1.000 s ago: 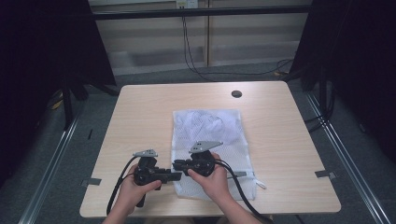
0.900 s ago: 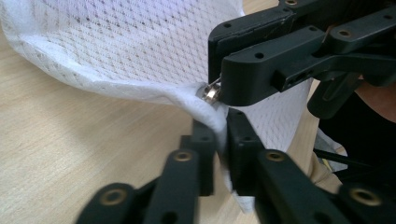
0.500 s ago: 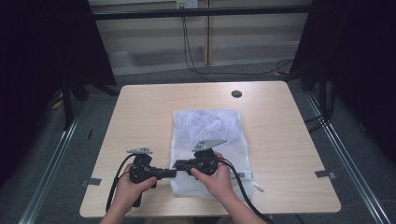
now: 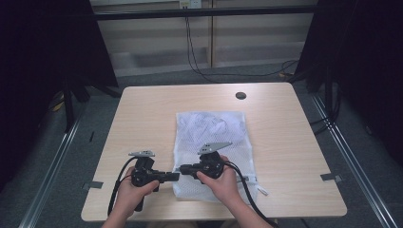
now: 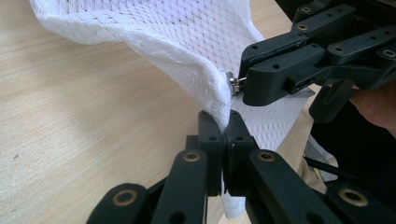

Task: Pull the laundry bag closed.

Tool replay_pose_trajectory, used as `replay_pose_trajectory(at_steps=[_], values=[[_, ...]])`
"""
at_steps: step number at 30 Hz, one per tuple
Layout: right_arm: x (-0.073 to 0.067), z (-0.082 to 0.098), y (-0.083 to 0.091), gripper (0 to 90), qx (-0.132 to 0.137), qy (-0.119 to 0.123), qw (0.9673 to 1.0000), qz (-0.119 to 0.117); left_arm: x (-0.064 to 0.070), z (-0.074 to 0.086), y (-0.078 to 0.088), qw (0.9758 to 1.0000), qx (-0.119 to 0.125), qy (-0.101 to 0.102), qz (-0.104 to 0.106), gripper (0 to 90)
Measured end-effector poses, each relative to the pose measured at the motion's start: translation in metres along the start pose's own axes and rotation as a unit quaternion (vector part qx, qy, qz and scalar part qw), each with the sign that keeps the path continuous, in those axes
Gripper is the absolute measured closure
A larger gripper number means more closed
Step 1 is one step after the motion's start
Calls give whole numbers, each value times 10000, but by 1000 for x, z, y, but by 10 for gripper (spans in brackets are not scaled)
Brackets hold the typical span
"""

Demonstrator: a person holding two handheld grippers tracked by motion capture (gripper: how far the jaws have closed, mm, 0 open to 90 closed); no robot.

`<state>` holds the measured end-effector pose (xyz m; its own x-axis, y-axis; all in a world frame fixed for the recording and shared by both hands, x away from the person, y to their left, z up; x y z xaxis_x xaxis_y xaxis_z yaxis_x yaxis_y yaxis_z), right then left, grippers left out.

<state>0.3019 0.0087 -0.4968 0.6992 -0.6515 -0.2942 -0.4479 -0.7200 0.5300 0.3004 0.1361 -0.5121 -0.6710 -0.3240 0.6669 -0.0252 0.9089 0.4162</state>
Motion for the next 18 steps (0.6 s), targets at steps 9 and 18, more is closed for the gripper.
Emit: replay_pose_trajectory(at_steps=[9, 18], values=[[2, 1, 2, 873, -32, -32, 10000, -28, -1, 0, -1, 9999, -64, -84, -36, 882], [4, 1, 3, 873, -83, -123, 9998, -95, -1, -1, -1, 9998, -65, -158, -49, 883]])
Point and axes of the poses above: each handheld gripper's, and its own axes: y roughly backward along the jaws, z roughly out of its underside, x roughly to its right, the point moved 7 cm from there along -y, roughly forward along the jaws, and after that the axes turned 11 degrees about z, right-handed, at the moved point
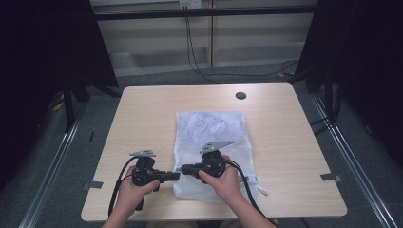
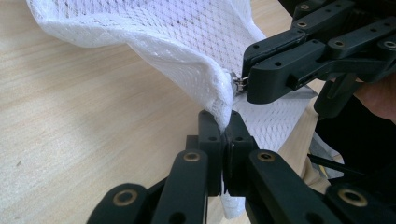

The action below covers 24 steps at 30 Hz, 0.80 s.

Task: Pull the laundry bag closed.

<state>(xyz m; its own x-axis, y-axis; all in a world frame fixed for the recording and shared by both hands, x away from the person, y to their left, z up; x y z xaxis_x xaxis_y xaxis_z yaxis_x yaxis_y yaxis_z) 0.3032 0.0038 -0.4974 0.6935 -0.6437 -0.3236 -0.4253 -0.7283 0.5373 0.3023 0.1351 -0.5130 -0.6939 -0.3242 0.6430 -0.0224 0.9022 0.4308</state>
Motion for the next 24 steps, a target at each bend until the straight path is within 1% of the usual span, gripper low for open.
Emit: replay_pose_trajectory(at_steps=[1, 3, 5, 7, 9, 12, 14, 16, 17, 18, 19, 21, 22, 24], values=[[1, 0, 0, 874, -6, -6, 10000, -18, 0, 0, 0, 10000, -1, 22, -5, 883], [3, 0, 1, 874, -30, -11, 10000, 28, -1, 0, 1, 10000, 29, 29, -25, 883], [6, 1, 3, 874, -31, -41, 10000, 26, -1, -1, 2, 9999, 86, 52, 24, 883], [5, 0, 4, 873, -8, -25, 10000, 12, -1, -1, 1, 10000, 33, -11, 12, 883], [5, 1, 4, 873, -33, 20, 10000, 33, -2, 0, 1, 10000, 12, -11, 6, 883], [5, 1, 4, 873, -52, -44, 10000, 22, -1, -1, 0, 10000, 23, -2, -14, 883], [6, 1, 5, 873, -51, -47, 10000, 13, -1, -1, 0, 10000, -5, -26, -27, 883], [5, 2, 5, 873, -63, -46, 10000, -7, -1, -1, 0, 10000, -8, 5, -25, 883], [5, 2, 6, 873, -86, -68, 9999, -4, -1, -1, 1, 10000, -21, 2, -59, 883], [6, 3, 7, 873, -86, -62, 9999, 21, -1, -1, 1, 10000, 13, 19, -32, 883], [6, 3, 7, 873, -83, -94, 9999, -7, 0, -1, 1, 10000, 18, 3, 3, 883], [6, 3, 10, 873, -30, -118, 9999, -4, 1, -2, 0, 10000, 28, -10, 15, 883], [5, 3, 11, 873, -30, -74, 10000, 14, 2, -2, 0, 10000, 35, -16, 15, 882], [6, 3, 12, 873, -49, -65, 10000, 20, 3, -2, -1, 10000, 7, -13, 4, 882]])
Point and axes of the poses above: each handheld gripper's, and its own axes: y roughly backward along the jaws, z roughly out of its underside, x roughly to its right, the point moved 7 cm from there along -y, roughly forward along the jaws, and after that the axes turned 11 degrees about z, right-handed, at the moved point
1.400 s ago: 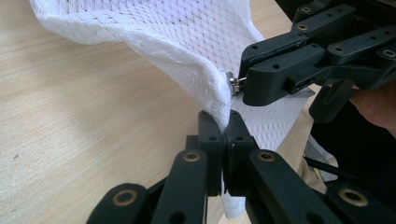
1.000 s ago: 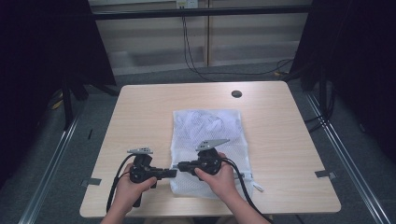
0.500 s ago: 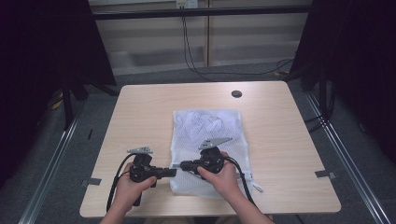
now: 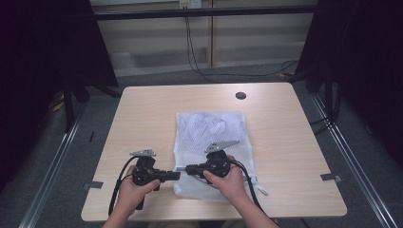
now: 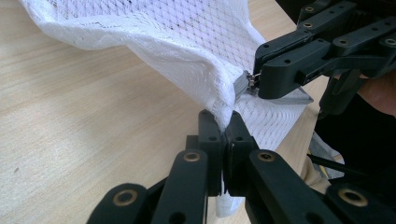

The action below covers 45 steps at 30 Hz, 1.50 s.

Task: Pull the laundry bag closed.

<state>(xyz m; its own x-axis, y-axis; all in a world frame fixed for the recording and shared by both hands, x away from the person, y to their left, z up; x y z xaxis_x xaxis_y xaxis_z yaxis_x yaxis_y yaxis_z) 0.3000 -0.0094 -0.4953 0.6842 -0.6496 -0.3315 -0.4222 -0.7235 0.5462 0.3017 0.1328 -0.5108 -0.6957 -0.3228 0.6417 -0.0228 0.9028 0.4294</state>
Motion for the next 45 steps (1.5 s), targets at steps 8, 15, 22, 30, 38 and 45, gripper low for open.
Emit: replay_pose_trajectory(at_steps=[8, 15, 22, 30, 38, 45], values=[[0, 2, 0, 873, -56, -17, 10000, -63, 0, 1, 0, 9999, -72, -12, -70, 882], [5, 2, 3, 873, -63, -49, 10000, -35, -2, 0, 5, 10000, -17, 10, -85, 883], [6, 3, 5, 873, -52, -82, 9999, -46, -2, 0, 4, 9999, -67, -28, -112, 883], [13, 6, 11, 873, -42, -93, 9999, 21, -2, -1, 5, 10000, 47, 45, -57, 883], [17, 7, 15, 873, -36, -127, 9999, 45, -3, -1, 7, 9999, 46, 36, -130, 883], [18, 8, 17, 873, -49, -144, 9999, 23, -2, -1, 6, 9999, 48, 46, -101, 883]])
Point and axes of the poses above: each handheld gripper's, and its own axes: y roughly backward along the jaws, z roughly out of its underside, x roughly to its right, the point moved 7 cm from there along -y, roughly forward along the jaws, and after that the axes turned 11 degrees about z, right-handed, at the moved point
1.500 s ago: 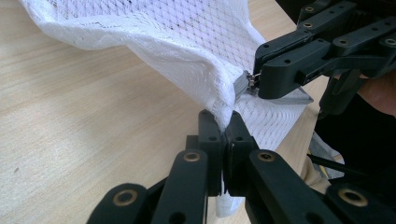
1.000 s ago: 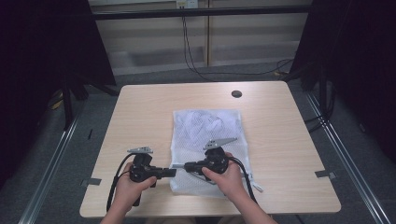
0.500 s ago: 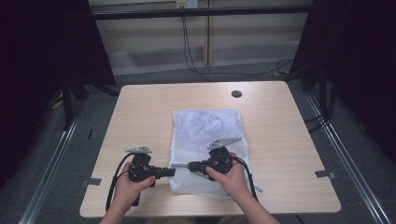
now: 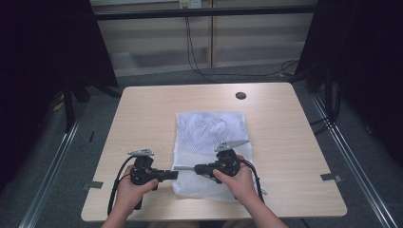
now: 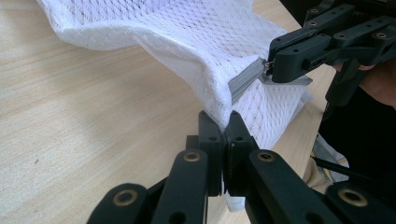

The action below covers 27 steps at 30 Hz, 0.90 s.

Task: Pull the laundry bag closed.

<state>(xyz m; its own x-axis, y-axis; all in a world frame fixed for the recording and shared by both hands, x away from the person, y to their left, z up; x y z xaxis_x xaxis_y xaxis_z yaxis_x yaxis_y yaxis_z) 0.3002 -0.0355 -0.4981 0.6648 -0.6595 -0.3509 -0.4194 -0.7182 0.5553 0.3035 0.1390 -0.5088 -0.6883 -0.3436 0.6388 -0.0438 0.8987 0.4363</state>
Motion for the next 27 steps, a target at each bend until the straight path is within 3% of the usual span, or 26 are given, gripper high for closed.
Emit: replay_pose_trajectory(at_steps=[4, 9, 27], values=[[2, 1, 2, 873, -24, 24, 10000, 45, -3, 0, 3, 10000, 4, 23, -84, 883], [7, 1, 7, 873, 8, -44, 10000, 79, -2, 0, 4, 10000, 16, 41, -11, 883], [11, 4, 13, 873, -2, -30, 9999, 120, -2, 1, 4, 10000, -25, 59, -54, 883]])
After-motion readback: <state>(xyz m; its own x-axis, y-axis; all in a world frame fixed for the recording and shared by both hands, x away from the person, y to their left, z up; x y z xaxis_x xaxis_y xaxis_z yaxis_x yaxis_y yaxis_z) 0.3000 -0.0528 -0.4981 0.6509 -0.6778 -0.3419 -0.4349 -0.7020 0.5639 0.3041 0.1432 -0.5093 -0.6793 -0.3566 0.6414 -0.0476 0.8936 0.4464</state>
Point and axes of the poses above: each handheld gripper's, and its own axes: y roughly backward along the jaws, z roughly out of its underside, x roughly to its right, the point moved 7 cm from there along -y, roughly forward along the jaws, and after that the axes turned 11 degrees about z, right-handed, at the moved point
